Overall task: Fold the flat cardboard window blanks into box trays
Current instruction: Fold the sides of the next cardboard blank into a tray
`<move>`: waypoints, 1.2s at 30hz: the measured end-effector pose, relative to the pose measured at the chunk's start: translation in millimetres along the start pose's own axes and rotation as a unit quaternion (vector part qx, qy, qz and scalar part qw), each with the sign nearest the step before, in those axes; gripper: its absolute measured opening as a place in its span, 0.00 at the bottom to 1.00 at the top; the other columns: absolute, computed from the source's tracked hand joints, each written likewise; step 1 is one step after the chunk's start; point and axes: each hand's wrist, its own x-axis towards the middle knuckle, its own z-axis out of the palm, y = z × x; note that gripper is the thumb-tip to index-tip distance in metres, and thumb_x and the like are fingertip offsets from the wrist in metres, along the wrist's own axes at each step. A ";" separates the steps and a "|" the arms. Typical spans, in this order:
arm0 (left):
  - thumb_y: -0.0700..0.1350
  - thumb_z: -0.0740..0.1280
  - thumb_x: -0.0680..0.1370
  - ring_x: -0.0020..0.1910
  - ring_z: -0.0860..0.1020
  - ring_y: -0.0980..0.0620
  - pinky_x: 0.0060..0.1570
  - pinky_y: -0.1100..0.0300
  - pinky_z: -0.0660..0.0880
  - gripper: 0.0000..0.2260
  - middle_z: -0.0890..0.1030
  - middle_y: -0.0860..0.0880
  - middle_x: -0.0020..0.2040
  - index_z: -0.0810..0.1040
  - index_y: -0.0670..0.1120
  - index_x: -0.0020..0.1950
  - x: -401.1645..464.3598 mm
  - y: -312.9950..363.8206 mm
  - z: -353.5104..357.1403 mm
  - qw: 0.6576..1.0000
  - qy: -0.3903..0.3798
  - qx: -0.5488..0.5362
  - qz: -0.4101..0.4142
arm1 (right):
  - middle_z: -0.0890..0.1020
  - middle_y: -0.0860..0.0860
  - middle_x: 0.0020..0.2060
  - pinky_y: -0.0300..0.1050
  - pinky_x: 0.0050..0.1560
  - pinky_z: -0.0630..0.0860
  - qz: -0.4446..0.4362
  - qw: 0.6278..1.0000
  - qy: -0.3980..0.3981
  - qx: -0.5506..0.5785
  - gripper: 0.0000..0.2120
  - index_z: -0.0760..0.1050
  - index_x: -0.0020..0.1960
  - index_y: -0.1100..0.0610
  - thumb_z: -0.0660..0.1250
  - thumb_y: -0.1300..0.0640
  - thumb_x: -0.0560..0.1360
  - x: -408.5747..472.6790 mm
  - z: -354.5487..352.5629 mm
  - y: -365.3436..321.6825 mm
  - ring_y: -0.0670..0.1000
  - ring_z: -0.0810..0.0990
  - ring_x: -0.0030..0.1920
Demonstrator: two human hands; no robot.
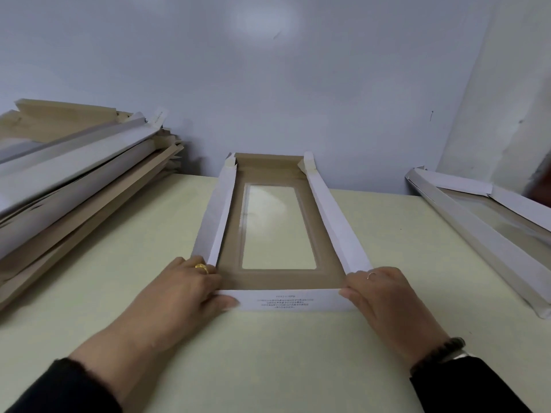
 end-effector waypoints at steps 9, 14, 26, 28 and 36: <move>0.66 0.43 0.77 0.33 0.64 0.59 0.33 0.73 0.58 0.16 0.63 0.60 0.31 0.58 0.59 0.37 0.5 -8.5 -1.2 0.999 0.007 -0.011 0.030 | 0.73 0.49 0.23 0.45 0.44 0.65 0.035 0.998 -0.010 0.041 0.18 0.72 0.30 0.58 0.53 0.53 0.74 -2.4 3.0 2.6 0.50 0.74 0.25; 0.77 0.42 0.66 0.33 0.66 0.58 0.38 0.67 0.61 0.23 0.64 0.57 0.33 0.59 0.60 0.30 0.0 -19.0 6.8 0.995 -0.010 -0.096 -0.023 | 0.71 0.49 0.22 0.44 0.42 0.64 0.039 0.998 -0.016 0.046 0.18 0.71 0.29 0.57 0.54 0.52 0.74 -2.9 2.3 1.9 0.50 0.72 0.24; 0.71 0.66 0.61 0.31 0.60 0.53 0.30 0.62 0.54 0.28 0.62 0.53 0.28 0.60 0.47 0.27 0.2 -16.3 7.0 0.968 0.032 -0.231 -0.092 | 0.68 0.47 0.31 0.42 0.37 0.61 0.081 0.982 -0.129 0.107 0.12 0.68 0.35 0.56 0.63 0.57 0.77 -1.2 -7.5 -0.9 0.55 0.73 0.35; 0.68 0.71 0.61 0.31 0.61 0.54 0.29 0.62 0.55 0.28 0.64 0.54 0.27 0.62 0.49 0.26 0.8 -15.4 4.4 0.960 0.029 -0.254 -0.112 | 0.68 0.46 0.34 0.41 0.39 0.58 0.085 0.978 -0.160 0.102 0.11 0.66 0.39 0.54 0.57 0.52 0.79 -0.3 -9.9 -2.4 0.53 0.73 0.41; 0.45 0.74 0.70 0.29 0.65 0.57 0.30 0.67 0.60 0.15 0.72 0.57 0.32 0.69 0.50 0.30 -3.1 -9.1 2.6 0.960 0.007 -0.265 -0.085 | 0.67 0.46 0.30 0.42 0.32 0.63 0.091 0.975 -0.177 0.097 0.14 0.67 0.34 0.55 0.62 0.53 0.77 0.9 -20.8 -9.5 0.51 0.69 0.33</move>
